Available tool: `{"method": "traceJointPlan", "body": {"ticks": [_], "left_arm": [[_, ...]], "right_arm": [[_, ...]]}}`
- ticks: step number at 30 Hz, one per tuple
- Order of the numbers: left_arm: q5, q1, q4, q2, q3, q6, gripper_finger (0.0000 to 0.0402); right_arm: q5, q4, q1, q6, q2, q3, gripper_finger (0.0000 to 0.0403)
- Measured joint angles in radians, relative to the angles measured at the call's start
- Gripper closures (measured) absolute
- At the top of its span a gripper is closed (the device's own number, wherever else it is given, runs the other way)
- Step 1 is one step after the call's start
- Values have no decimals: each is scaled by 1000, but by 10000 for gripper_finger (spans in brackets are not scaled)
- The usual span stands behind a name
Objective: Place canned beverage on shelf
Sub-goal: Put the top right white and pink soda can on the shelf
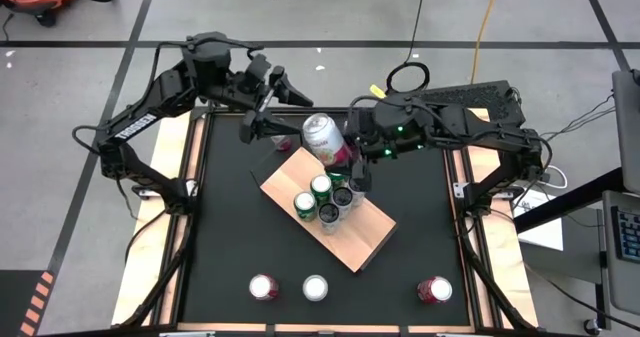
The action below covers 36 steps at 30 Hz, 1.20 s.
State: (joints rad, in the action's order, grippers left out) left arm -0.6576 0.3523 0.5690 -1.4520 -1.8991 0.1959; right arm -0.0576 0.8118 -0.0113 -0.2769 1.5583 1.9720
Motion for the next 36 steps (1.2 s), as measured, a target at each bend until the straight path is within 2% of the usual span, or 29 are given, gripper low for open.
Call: {"method": "traceJointPlan", "body": {"ticks": [7,20,23,36], "left_arm": [[-23,-10,76,-25,2,-100,29],[-37,-42,78,-109,1,-177,29],[-76,-48,81,-118,1,-177,29],[-75,-67,174,-133,1,-204,29]], "right_arm": [[-13,61,0,-26,9,0,131],[-52,90,-1,-26,26,2,131],[-56,111,0,-30,32,2,131],[-79,126,-2,-38,33,2,131]]}}
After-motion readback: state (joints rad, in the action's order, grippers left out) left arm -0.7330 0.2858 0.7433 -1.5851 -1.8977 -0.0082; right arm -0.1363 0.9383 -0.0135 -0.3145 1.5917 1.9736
